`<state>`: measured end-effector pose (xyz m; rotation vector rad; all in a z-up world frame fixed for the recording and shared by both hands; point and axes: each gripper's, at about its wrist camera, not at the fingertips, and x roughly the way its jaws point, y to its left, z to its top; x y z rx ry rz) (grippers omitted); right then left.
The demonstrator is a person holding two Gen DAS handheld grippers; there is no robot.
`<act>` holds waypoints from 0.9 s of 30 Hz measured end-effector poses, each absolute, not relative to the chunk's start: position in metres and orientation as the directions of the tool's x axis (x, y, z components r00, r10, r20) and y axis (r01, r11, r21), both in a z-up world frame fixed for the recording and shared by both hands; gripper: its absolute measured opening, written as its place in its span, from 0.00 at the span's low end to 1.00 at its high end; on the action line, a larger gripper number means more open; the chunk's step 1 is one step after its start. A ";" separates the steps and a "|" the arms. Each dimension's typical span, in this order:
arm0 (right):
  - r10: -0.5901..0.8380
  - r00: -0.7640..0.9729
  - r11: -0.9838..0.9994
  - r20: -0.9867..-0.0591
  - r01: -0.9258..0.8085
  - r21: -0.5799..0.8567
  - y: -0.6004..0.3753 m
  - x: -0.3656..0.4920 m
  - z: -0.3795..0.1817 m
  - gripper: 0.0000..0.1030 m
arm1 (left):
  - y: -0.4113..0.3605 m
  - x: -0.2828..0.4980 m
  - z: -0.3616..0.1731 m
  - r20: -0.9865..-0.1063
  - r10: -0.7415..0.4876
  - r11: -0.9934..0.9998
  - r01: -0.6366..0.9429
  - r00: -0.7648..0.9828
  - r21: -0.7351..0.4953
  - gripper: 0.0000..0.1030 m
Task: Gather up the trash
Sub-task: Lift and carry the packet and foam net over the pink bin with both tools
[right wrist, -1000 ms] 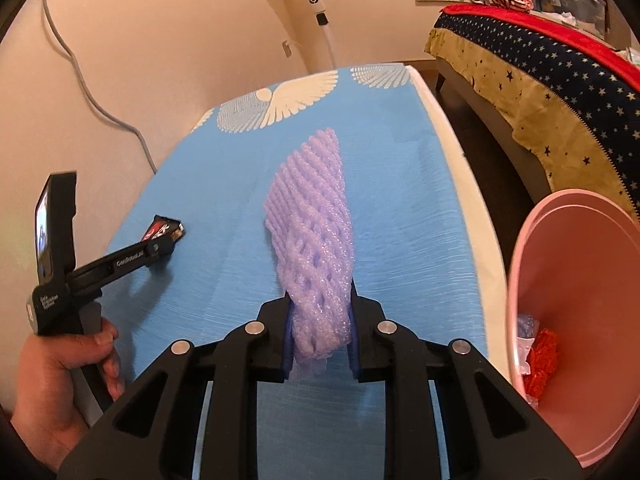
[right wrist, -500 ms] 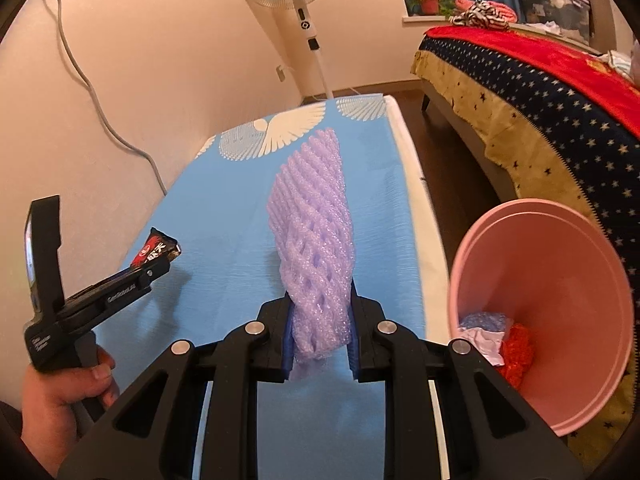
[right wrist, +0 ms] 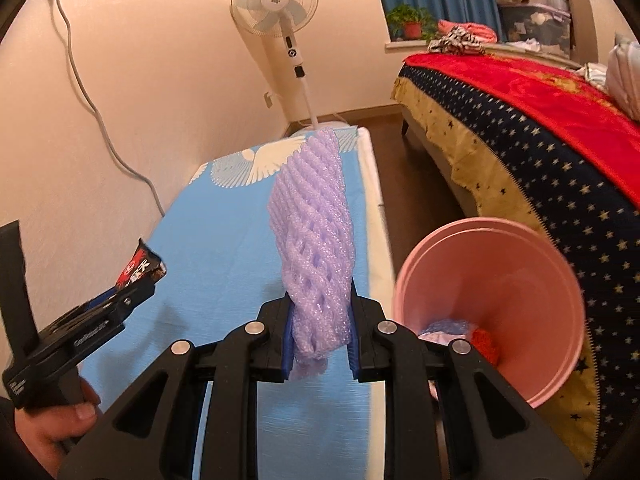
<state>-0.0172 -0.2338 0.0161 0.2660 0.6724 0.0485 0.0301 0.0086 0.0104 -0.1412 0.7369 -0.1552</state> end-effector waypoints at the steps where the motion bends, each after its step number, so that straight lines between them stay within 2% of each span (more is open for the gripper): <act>1: 0.123 0.786 0.965 -0.606 0.049 0.259 -0.237 -0.020 0.018 0.20 | 0.006 0.028 0.011 -0.653 -0.195 0.979 0.099 0.732 -0.181 0.54; 27: -0.019 0.821 0.945 -0.570 0.201 0.259 -0.292 -0.051 0.024 0.20 | -0.055 0.003 -0.002 -0.612 -0.294 0.955 0.251 0.734 -0.158 0.55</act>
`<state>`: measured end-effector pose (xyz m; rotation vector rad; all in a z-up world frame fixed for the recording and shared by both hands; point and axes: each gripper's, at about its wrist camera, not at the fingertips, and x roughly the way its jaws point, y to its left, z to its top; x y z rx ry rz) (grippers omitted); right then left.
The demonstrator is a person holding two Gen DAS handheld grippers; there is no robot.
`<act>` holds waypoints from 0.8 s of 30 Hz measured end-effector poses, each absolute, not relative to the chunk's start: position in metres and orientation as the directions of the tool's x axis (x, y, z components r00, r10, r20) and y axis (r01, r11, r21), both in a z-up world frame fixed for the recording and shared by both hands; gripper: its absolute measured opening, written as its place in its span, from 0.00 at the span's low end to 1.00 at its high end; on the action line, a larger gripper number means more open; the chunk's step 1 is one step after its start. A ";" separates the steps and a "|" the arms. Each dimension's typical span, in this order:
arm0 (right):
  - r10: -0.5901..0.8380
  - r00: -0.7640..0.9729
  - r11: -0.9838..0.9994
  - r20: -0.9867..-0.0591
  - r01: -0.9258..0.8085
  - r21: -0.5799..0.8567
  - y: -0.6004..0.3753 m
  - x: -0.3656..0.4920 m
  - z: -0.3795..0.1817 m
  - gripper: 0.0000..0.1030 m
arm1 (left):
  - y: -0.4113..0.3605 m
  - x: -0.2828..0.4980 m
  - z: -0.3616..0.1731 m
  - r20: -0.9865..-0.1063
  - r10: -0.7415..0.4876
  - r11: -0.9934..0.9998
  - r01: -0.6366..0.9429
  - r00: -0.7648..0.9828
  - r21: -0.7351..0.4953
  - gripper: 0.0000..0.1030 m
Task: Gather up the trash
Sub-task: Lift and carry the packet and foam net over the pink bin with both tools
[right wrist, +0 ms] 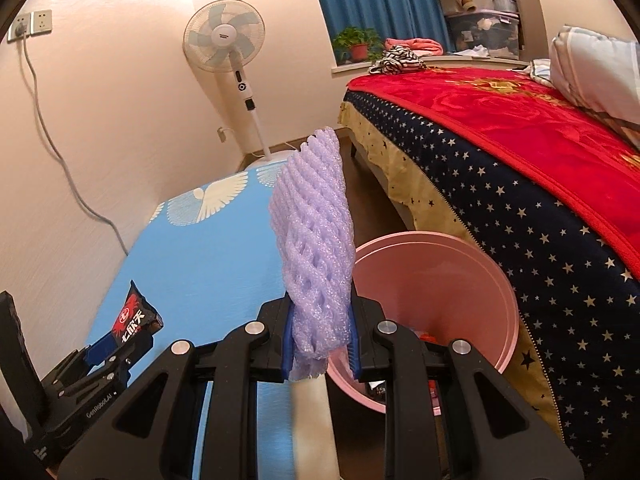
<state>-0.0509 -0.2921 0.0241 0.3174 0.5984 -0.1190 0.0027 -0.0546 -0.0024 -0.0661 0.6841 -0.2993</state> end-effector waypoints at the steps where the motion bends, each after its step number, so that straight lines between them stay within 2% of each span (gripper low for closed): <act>1: -0.022 0.820 0.944 -0.571 0.205 0.258 -0.293 -0.050 0.023 0.20 | -0.057 0.003 -0.004 -0.613 -0.295 0.954 0.255 0.733 -0.155 0.55; 24: -0.139 0.784 0.906 -0.605 0.347 0.242 -0.340 -0.038 -0.005 0.20 | -0.129 0.021 -0.021 -0.597 -0.388 0.912 0.387 0.702 -0.137 0.55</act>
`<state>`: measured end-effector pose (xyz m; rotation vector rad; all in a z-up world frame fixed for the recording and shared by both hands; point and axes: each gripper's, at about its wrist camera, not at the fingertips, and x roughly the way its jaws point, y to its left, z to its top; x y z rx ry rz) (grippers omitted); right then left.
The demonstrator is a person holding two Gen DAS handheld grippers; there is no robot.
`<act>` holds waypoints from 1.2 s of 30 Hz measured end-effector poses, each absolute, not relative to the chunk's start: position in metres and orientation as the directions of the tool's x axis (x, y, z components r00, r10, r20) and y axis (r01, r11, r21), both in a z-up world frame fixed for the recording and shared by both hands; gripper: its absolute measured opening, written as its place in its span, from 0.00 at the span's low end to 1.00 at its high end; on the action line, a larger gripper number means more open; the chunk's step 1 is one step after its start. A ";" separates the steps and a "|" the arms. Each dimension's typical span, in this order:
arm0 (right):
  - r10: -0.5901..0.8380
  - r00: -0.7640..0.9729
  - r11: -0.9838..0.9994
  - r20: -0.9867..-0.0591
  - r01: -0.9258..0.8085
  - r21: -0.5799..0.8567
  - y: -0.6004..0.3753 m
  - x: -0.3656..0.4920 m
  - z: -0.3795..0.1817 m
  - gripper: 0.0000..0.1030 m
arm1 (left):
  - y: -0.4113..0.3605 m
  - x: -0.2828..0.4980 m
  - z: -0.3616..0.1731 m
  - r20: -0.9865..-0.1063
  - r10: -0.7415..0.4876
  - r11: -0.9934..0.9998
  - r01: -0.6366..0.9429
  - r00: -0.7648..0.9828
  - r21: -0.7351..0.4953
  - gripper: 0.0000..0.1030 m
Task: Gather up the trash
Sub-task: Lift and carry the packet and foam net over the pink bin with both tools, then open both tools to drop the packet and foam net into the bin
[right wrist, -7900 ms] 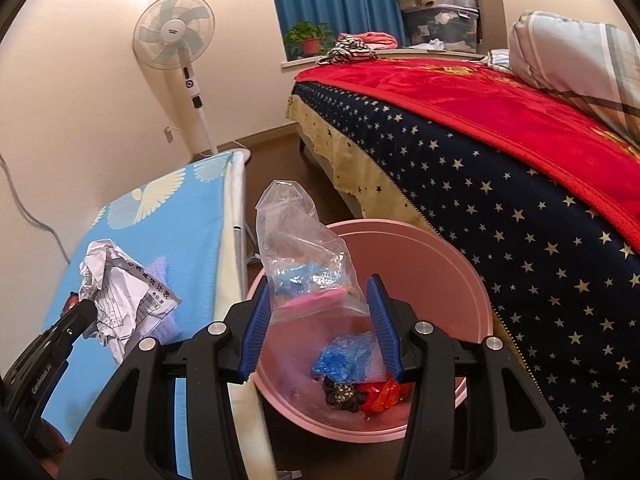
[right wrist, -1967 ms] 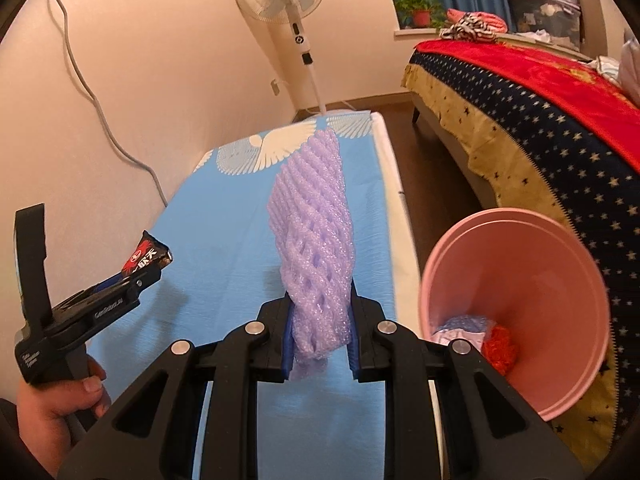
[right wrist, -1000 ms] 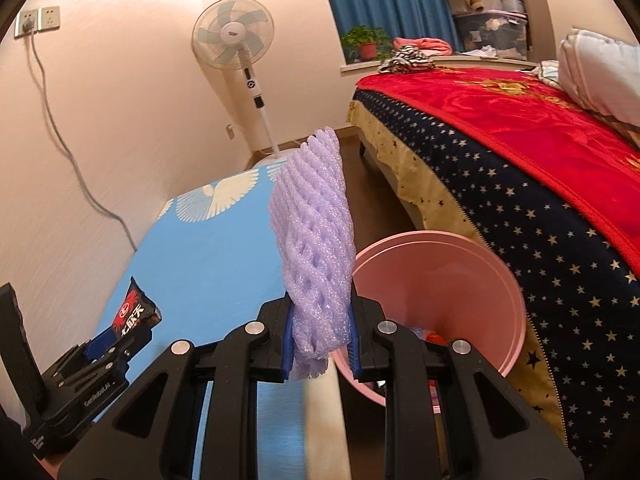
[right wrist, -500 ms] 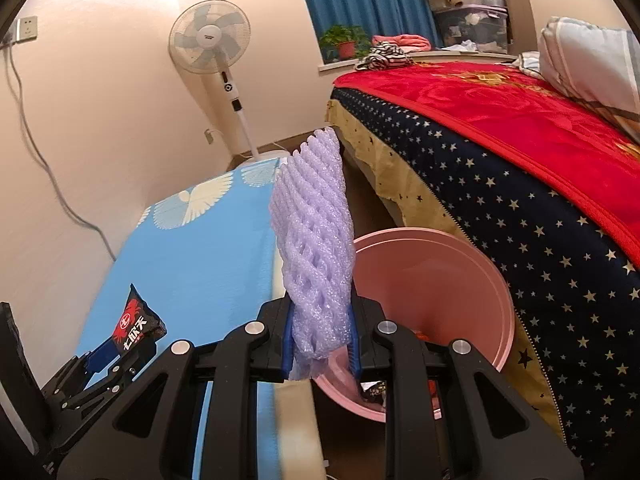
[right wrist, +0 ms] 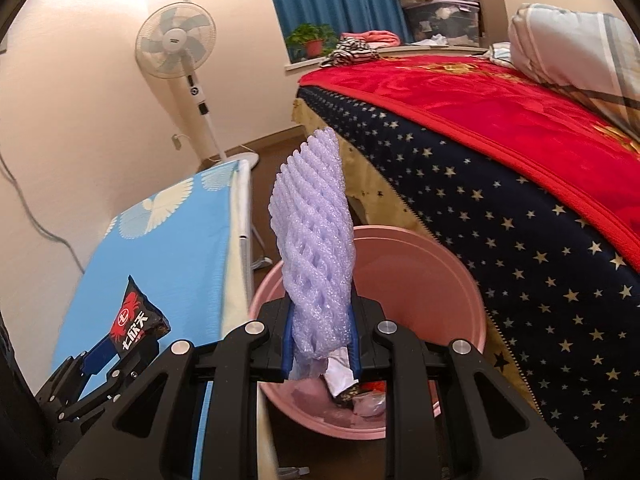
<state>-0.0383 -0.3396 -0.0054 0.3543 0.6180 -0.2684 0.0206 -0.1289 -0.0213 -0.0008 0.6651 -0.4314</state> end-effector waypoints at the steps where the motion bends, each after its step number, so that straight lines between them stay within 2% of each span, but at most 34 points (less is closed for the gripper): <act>1: -0.146 0.780 0.905 -0.608 0.355 0.237 -0.342 -0.038 -0.007 0.20 | -0.134 0.021 -0.023 -0.600 -0.394 0.908 0.397 0.696 -0.135 0.55; 17: -0.246 0.727 0.865 -0.641 0.463 0.193 -0.377 -0.045 -0.016 0.21 | -0.196 0.024 -0.037 -0.617 -0.499 0.839 0.517 0.609 -0.168 0.56; 20: -0.254 0.723 0.859 -0.642 0.474 0.193 -0.381 -0.047 -0.016 0.25 | -0.200 0.024 -0.035 -0.612 -0.522 0.823 0.539 0.594 -0.180 0.63; 22: -0.268 0.716 0.853 -0.645 0.487 0.187 -0.381 -0.049 -0.015 0.27 | -0.202 0.023 -0.036 -0.615 -0.531 0.816 0.548 0.583 -0.184 0.72; 24: -0.273 0.710 0.844 -0.649 0.501 0.193 -0.381 -0.050 -0.014 0.46 | -0.198 0.021 -0.037 -0.617 -0.531 0.816 0.548 0.580 -0.187 0.76; 29: -0.275 0.717 0.845 -0.640 0.497 0.194 -0.376 -0.055 -0.007 0.59 | -0.182 0.017 -0.027 -0.601 -0.525 0.826 0.531 0.603 -0.188 0.80; 31: -0.275 0.725 0.849 -0.631 0.491 0.195 -0.372 -0.057 -0.002 0.66 | -0.176 0.012 -0.020 -0.585 -0.519 0.832 0.526 0.624 -0.177 0.82; 33: -0.281 0.733 0.851 -0.619 0.489 0.193 -0.367 -0.061 0.003 0.78 | -0.170 0.007 -0.013 -0.574 -0.515 0.835 0.524 0.637 -0.168 0.86; 36: -0.283 0.747 0.851 -0.602 0.485 0.201 -0.364 -0.068 0.011 0.81 | -0.163 -0.001 -0.005 -0.561 -0.511 0.837 0.526 0.651 -0.151 0.88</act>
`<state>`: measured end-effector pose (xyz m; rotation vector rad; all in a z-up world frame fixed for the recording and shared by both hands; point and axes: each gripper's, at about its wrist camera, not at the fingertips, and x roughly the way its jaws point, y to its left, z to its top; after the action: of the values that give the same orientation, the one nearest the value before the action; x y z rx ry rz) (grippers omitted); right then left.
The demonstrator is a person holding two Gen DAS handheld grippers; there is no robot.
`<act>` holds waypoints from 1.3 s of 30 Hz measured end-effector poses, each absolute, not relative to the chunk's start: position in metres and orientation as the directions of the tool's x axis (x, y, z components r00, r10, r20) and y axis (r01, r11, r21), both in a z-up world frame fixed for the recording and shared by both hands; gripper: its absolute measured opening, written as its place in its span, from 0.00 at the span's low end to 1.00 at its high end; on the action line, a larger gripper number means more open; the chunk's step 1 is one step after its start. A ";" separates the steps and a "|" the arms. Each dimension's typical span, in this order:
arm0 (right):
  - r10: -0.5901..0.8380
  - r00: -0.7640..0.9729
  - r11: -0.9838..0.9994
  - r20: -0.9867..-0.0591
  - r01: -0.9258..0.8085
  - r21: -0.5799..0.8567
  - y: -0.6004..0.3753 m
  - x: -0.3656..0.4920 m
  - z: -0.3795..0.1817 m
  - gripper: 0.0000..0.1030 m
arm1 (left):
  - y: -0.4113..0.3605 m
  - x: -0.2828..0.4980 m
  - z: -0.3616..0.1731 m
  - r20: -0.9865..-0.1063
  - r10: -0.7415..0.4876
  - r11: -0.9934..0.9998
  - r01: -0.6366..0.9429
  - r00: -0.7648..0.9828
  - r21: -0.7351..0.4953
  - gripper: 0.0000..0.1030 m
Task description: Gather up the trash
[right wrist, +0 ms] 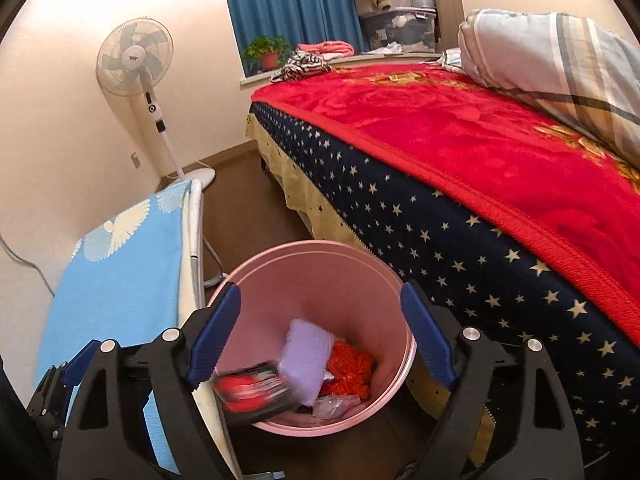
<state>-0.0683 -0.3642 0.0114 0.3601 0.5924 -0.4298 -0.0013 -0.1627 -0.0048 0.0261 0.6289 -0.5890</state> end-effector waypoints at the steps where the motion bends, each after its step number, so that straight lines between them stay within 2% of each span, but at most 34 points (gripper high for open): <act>1: -0.285 0.749 0.850 -0.598 0.486 0.203 -0.364 -0.071 0.014 0.82 | -0.161 -0.003 -0.002 -0.558 -0.511 0.837 0.526 0.654 -0.150 0.89; 6: -0.299 0.760 0.835 -0.577 0.501 0.227 -0.365 -0.088 0.026 0.89 | -0.143 -0.010 0.011 -0.545 -0.495 0.854 0.494 0.677 -0.163 0.89; 14: -0.284 0.780 0.858 -0.558 0.467 0.216 -0.348 -0.101 0.034 0.95 | -0.112 -0.029 0.030 -0.518 -0.455 0.885 0.435 0.725 -0.167 0.89; 22: -0.265 0.798 0.891 -0.542 0.417 0.178 -0.317 -0.116 0.039 0.95 | -0.077 -0.054 0.046 -0.504 -0.398 0.916 0.360 0.767 -0.176 0.90; 28: -0.239 0.817 0.935 -0.525 0.340 0.103 -0.274 -0.132 0.041 0.95 | -0.059 -0.079 0.043 -0.539 -0.305 0.951 0.284 0.785 -0.123 0.90; 39: -0.211 0.824 0.965 -0.526 0.261 0.021 -0.219 -0.151 0.033 0.95 | -0.011 -0.109 0.038 -0.537 -0.162 0.986 0.122 0.828 -0.110 0.93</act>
<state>-0.1513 -0.2192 0.0334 0.0931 0.5481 -0.2514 -0.1094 -0.0109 0.0376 -0.0716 0.5765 -0.1514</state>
